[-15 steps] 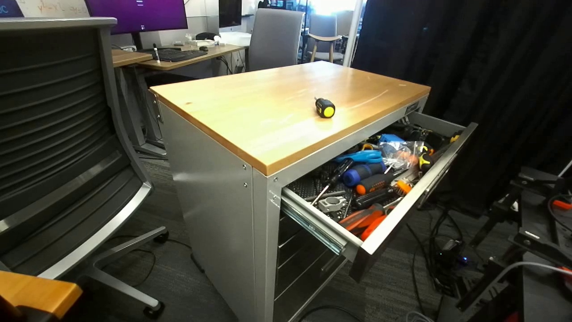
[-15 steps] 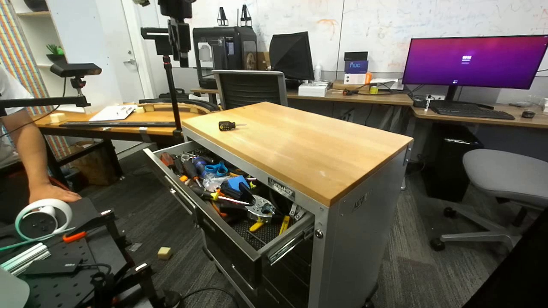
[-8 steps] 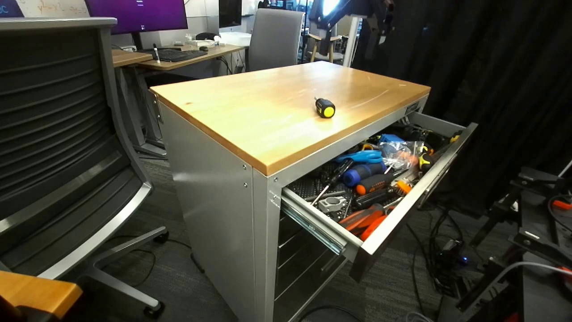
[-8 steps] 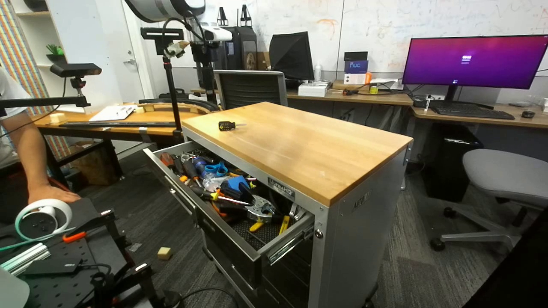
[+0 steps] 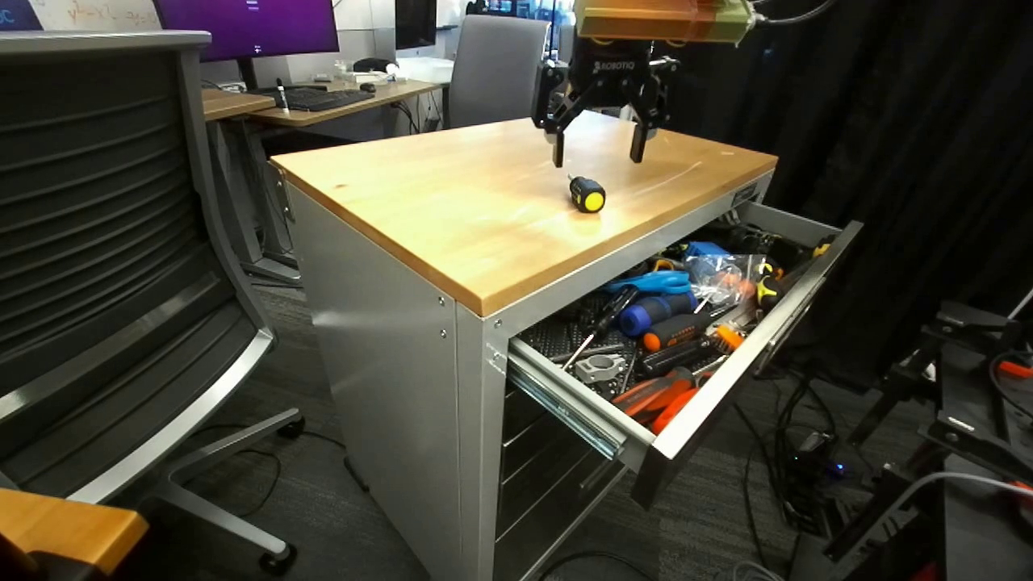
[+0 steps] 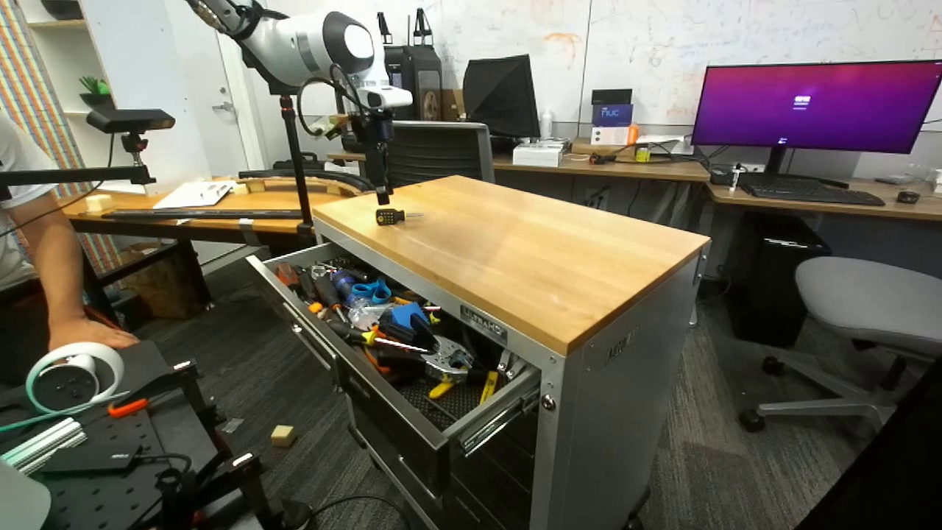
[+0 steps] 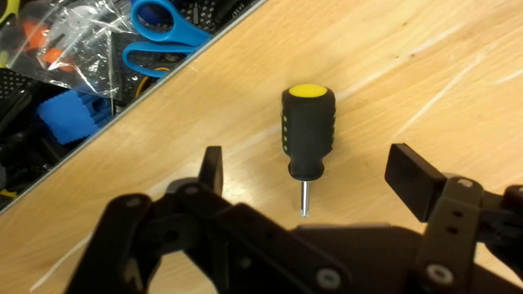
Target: Put the screwdriver in the drawer then close the drawer
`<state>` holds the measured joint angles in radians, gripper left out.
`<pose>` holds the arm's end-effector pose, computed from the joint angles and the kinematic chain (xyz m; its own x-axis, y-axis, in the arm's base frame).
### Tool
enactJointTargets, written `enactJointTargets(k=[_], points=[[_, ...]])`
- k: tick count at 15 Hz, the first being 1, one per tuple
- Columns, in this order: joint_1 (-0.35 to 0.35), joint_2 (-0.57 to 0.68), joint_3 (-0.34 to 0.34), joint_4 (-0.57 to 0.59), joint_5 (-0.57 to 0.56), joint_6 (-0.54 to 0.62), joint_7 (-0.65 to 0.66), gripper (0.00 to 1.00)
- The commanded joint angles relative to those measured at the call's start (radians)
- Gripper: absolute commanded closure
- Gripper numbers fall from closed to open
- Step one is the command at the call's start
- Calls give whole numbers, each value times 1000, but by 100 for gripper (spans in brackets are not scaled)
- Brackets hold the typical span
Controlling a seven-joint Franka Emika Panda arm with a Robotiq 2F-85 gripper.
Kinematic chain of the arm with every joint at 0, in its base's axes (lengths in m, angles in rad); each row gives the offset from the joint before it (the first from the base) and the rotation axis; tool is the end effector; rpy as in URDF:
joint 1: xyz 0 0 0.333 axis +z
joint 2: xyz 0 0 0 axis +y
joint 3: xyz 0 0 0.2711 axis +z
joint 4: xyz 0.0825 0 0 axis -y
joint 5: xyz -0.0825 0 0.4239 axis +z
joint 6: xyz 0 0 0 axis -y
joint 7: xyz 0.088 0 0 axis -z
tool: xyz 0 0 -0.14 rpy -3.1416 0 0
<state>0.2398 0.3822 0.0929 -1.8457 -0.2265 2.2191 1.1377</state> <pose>0.6202 0.1999 0.2212 0.7781 -0.6156 0.1247 -0.6260 -0.7763 0.0740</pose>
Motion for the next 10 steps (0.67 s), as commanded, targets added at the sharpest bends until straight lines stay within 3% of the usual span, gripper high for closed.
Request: enactJointTargets(k=[1, 2, 4, 10], points=[[39, 77, -33, 95, -25, 16, 22, 4], [43, 93, -37, 113, -22, 14, 17, 26], [53, 120, -46, 141, -23, 6, 13, 30], [58, 84, -76, 95, -24, -43, 27, 78]])
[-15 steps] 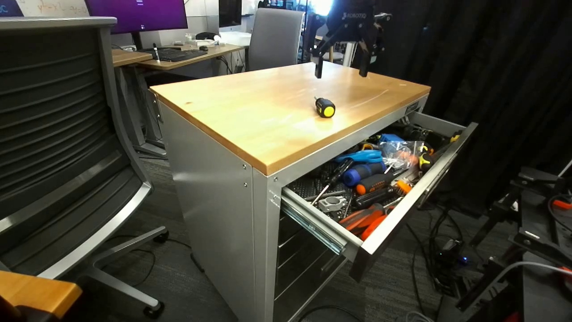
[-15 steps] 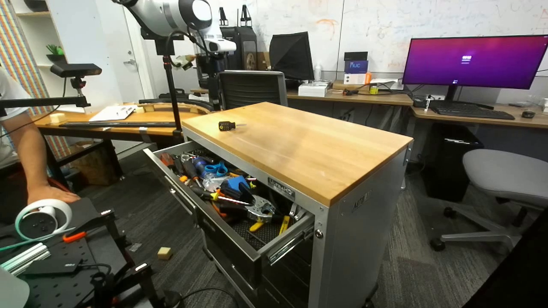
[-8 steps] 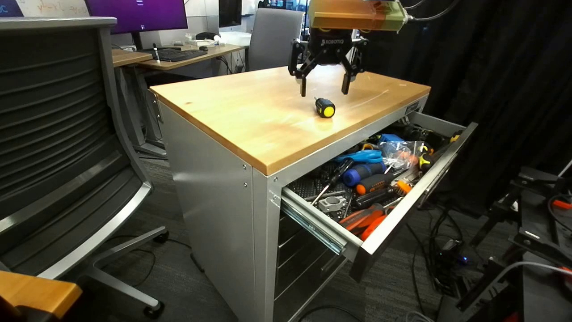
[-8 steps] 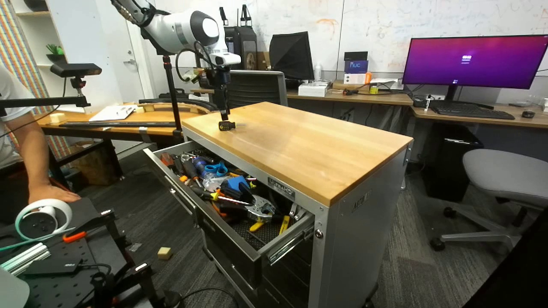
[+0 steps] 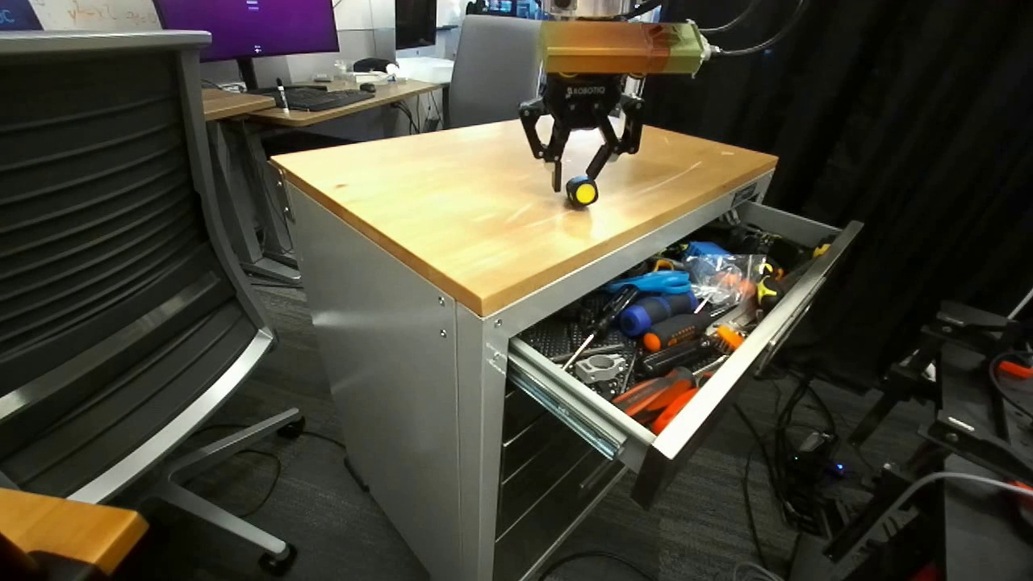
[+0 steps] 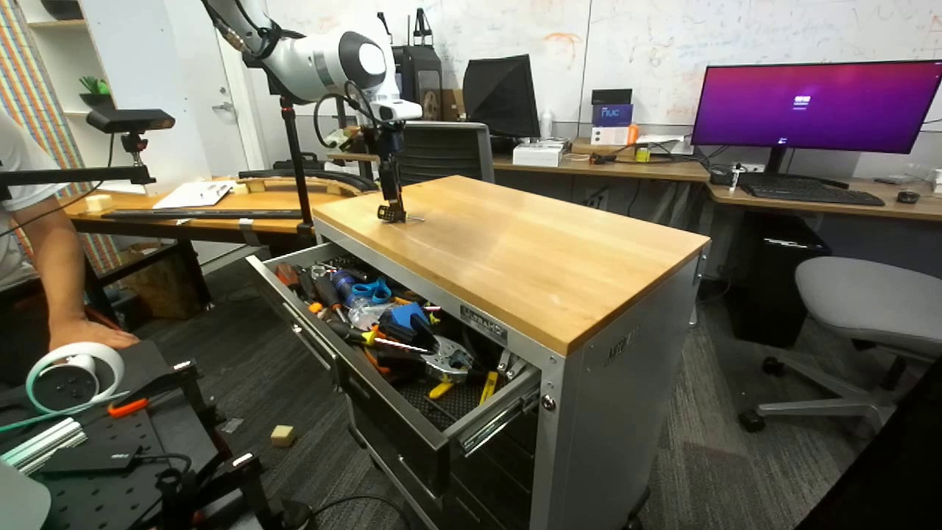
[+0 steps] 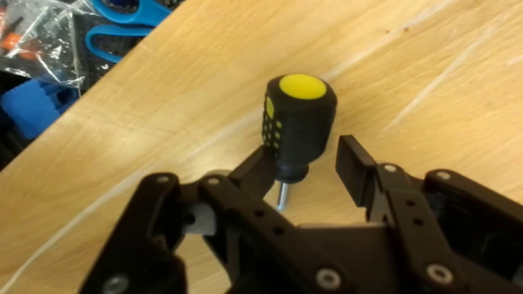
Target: Put the screwdriver in the drawer then close the drawer
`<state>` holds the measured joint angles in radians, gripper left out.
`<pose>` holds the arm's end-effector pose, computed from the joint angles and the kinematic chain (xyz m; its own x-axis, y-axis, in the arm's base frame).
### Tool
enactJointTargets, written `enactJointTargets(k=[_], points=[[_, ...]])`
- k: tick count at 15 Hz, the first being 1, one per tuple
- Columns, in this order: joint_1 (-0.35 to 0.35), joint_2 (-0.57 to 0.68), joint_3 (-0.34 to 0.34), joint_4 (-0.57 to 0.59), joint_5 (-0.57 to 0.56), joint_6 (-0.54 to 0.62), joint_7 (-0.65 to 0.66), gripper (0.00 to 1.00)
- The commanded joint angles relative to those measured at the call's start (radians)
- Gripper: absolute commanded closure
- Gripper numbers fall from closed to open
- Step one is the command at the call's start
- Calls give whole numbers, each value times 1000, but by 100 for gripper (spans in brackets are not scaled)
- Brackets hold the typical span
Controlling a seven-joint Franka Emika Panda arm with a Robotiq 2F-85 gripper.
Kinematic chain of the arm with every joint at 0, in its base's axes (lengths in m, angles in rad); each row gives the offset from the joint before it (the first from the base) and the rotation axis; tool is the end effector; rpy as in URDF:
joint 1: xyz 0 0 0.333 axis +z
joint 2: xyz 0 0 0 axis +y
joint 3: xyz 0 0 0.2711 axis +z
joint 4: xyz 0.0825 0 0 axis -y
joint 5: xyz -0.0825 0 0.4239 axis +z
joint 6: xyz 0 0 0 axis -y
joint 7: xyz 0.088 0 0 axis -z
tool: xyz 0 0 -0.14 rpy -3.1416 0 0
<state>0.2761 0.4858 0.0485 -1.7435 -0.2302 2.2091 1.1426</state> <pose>0.6409 0.2004 0.1996 0.7720 -0.6217 0.1321 -0.6341 -0.7678 0.0922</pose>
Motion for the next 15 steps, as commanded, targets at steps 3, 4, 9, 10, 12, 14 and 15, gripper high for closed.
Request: enactJointTargets(k=[3, 4, 9, 10, 12, 14, 15], points=[[20, -43, -36, -30, -15, -48, 28, 90], [21, -46, -36, -33, -15, -49, 30, 90], [28, -62, -27, -36, -10, -59, 28, 46], [32, -68, -27, -35, -14, -62, 32, 39], [41, -84, -26, -33, -22, -81, 34, 23], [48, -99, -26, -37, -28, -106, 45, 8], [49, -104, -26, -41, -26, -121, 55, 2]])
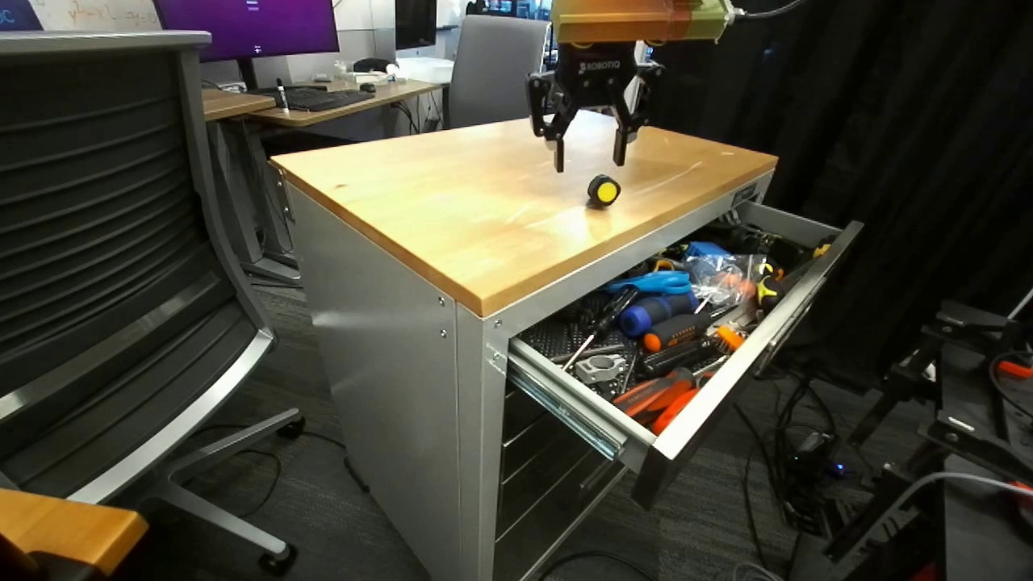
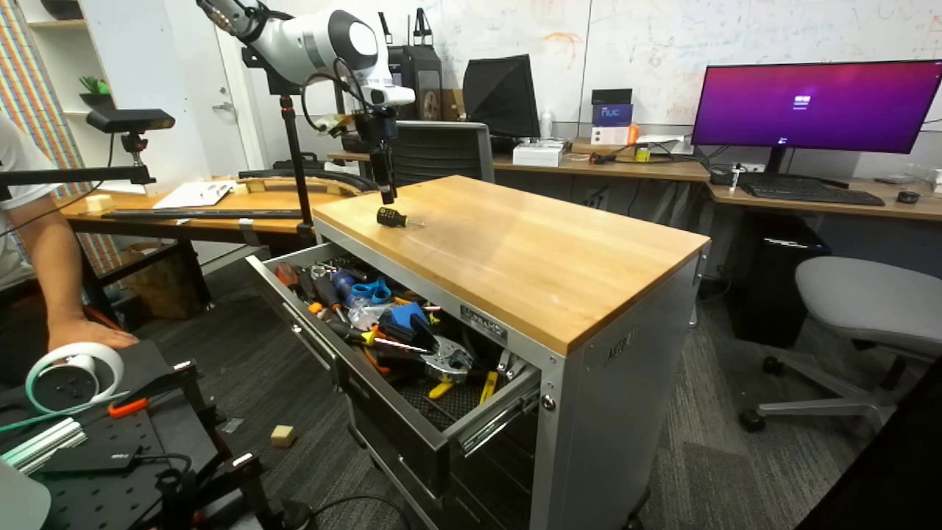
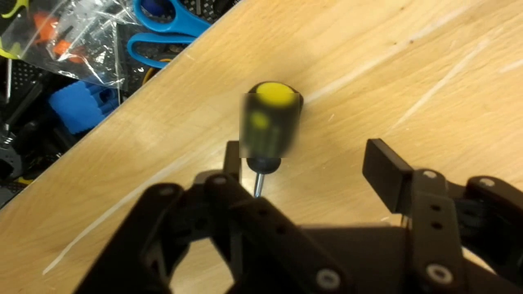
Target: Put the screwdriver in the drawer then close the drawer
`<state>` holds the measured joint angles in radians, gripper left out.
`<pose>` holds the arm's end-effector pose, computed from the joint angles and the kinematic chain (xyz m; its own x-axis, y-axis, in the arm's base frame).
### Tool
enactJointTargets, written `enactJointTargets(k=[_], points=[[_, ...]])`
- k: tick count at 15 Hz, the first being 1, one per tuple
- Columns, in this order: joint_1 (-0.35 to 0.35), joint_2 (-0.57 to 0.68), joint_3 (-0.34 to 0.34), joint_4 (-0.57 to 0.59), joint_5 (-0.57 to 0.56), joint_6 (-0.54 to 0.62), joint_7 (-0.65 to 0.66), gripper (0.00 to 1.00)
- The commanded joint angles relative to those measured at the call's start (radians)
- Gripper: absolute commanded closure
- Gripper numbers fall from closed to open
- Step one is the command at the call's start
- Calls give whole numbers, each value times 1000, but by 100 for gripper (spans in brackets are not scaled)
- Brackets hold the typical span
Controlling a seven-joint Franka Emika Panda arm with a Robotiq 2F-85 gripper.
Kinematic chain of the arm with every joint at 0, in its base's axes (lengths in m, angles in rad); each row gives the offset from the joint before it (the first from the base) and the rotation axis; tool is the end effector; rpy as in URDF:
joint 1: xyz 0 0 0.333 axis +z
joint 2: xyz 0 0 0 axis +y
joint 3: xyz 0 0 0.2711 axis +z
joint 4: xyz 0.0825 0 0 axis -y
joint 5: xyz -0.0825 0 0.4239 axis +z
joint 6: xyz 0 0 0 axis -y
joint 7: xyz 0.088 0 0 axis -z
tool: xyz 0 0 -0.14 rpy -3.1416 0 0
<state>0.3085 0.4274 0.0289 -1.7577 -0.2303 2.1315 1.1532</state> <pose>0.6310 0.2036 0.2256 0.7697 -0.6241 0.1341 -0.6380 -0.7592 0.1289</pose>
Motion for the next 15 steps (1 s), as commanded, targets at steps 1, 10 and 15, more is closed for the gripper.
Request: enactJointTargets(k=[1, 10, 15], points=[[16, -48, -5, -29, -20, -69, 54, 0], [0, 16, 17, -15, 13, -56, 53, 0], [10, 42, 9, -14, -8, 10, 54, 44]])
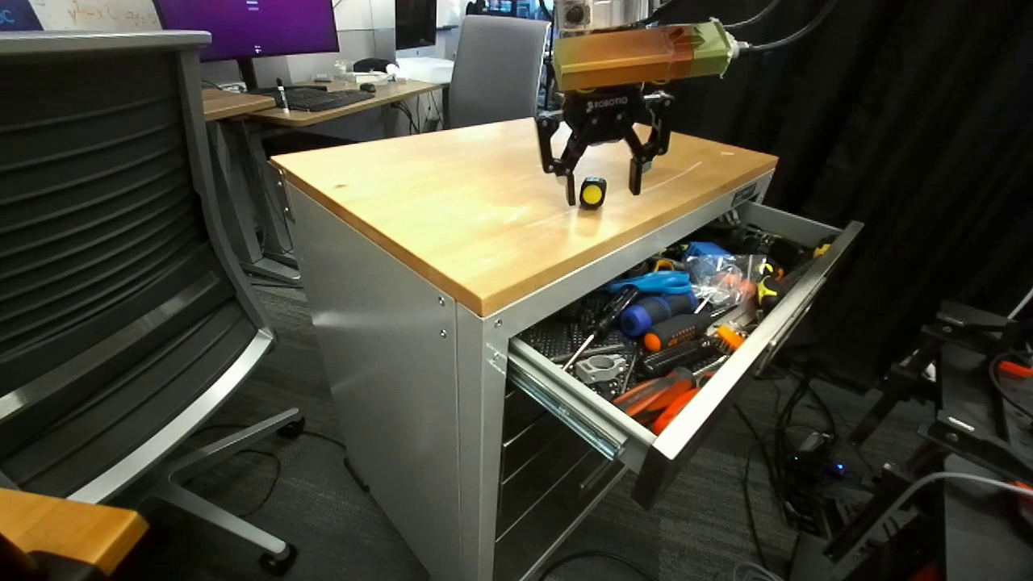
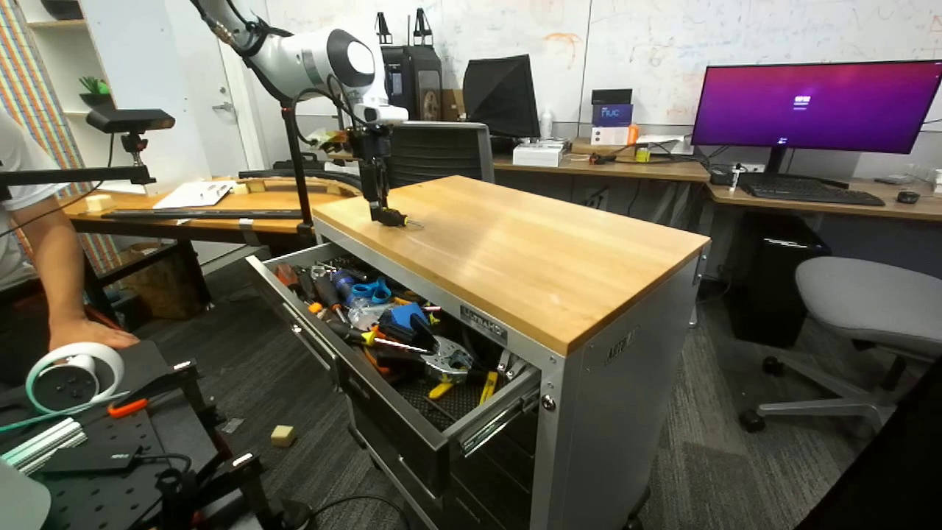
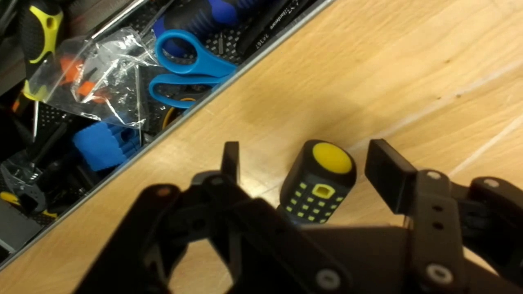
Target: Put the screwdriver in the drawer then close the drawer
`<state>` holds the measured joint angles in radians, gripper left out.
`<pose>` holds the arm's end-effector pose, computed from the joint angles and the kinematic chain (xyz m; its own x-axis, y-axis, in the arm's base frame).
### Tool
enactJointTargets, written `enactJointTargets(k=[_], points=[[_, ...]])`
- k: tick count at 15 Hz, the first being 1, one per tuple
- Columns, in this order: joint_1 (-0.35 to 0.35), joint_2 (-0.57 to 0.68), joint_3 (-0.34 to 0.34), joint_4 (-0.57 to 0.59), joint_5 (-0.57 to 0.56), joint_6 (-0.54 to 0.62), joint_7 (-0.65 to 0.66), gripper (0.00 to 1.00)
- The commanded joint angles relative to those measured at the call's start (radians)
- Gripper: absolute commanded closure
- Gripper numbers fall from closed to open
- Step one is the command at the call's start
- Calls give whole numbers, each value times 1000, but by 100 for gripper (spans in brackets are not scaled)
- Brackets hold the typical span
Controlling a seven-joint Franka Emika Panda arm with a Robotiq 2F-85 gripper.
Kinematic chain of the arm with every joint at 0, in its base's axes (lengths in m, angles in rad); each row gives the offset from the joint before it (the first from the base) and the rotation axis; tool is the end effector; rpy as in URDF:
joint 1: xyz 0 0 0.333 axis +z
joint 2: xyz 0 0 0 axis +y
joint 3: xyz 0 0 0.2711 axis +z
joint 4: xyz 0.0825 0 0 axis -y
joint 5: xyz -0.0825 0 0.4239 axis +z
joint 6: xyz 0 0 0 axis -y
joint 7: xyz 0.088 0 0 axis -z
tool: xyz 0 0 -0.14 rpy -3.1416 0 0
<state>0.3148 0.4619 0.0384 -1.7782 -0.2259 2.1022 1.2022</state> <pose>0.6134 0.2078 0.1913 0.7521 -0.6520 0.0960 -0.6567 -0.7291 0.1928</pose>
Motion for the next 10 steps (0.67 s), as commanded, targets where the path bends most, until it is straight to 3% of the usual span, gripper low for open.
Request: enactJointTargets(k=[1, 6, 7, 10], points=[[7, 8, -5, 5, -19, 42, 9, 53], [15, -24, -17, -20, -55, -1, 16, 88], [-3, -69, 5, -57, -11, 6, -10, 88], [10, -176, -2, -135, -38, -39, 34, 88]])
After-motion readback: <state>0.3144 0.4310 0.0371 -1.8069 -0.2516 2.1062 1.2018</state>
